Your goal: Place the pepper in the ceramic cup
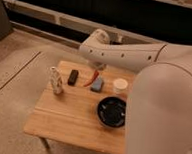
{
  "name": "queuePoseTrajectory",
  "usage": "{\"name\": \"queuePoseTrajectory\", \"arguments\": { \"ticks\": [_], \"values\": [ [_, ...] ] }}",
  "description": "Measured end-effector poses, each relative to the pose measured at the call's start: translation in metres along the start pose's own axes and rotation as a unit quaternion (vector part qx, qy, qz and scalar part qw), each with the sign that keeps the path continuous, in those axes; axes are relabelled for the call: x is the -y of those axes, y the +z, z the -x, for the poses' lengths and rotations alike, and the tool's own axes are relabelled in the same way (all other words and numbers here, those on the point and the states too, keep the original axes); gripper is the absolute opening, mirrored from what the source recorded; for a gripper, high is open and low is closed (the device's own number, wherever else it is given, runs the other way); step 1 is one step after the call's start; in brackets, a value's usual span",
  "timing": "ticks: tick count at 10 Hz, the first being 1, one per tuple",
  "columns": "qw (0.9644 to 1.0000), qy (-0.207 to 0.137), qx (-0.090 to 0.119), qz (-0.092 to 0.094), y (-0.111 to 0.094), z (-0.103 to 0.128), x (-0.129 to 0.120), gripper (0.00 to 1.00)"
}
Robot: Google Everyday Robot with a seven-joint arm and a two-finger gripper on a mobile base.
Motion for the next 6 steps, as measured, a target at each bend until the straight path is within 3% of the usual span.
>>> {"name": "queuePoseTrajectory", "arguments": {
  "ticks": [1, 3, 5, 6],
  "values": [
    [1.0, 0.002, 0.001, -0.002, 0.0, 0.003, 0.003, 0.0],
    [0.9991, 0.031, 0.021, -0.022, -0.003, 0.036, 0.032, 0.0],
    [0.9909, 0.099, 0.057, -0.072, -0.015, 0.097, 0.113, 0.0],
    [0.9864, 0.119, 0.07, -0.089, -0.019, 0.115, 0.137, 0.0]
  ]
}}
